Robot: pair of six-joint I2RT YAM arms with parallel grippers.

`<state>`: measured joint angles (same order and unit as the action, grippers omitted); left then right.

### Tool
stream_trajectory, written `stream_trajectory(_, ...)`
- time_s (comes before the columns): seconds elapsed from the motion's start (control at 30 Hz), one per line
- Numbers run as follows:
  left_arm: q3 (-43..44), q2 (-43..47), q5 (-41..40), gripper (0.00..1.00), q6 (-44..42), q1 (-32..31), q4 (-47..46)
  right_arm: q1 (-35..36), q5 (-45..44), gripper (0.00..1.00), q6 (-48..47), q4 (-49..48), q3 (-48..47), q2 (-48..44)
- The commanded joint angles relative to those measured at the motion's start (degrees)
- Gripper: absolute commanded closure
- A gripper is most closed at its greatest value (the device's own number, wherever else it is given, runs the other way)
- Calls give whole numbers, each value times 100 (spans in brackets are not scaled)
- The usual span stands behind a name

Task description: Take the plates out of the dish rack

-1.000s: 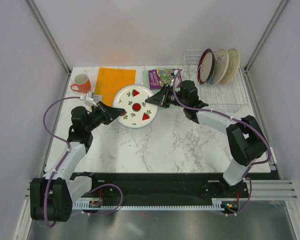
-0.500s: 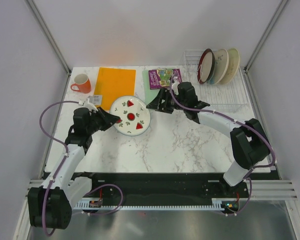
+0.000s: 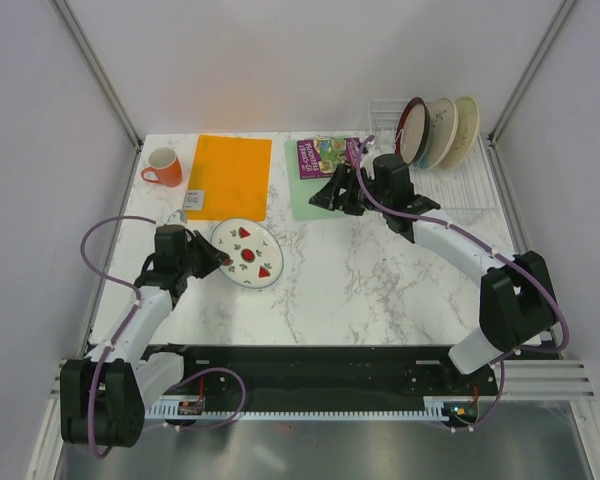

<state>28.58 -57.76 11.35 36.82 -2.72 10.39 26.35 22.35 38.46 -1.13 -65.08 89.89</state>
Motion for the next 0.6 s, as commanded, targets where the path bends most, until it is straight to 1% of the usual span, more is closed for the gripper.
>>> stream_trajectory(0.0, 113, -121, -844, 98, -140, 8, -134, -182, -38, 22, -259, 104, 48, -235)
stream_trajectory(0.07, 174, -235, -1283, 98, -122, 17, 32, -244, -29, 22, -295, 278, 57, -261)
stream_trajectory(0.2, 455, -727, -1846, 98, -96, 35, 427, -420, 6, 22, -383, 420, 57, -287)
stream_trajectory(0.27, 517, -877, -1900, 97, -96, 35, 507, -490, 15, 22, -427, 481, 57, -314)
stream_trajectory(0.33, 570, -1114, -1891, 94, -61, 35, 595, -534, 6, 22, -488, 560, 48, -340)
stream_trajectory(0.37, 561, -1176, -1874, 91, -43, 35, 604, -552, 6, 22, -523, 578, 48, -349)
stream_trajectory(0.43, 544, -1342, -1847, 84, -43, 35, 613, -622, 6, 21, -550, 648, 57, -375)
stream_trajectory(0.47, 544, -1404, -1847, 83, -43, 35, 639, -640, -2, 21, -567, 657, 57, -367)
stream_trajectory(0.53, 535, -1501, -1812, 76, -43, 35, 683, -692, -2, 21, -585, 701, 57, -375)
stream_trajectory(0.57, 535, -1554, -1795, 67, -26, 35, 727, -719, -2, 21, -602, 710, 57, -367)
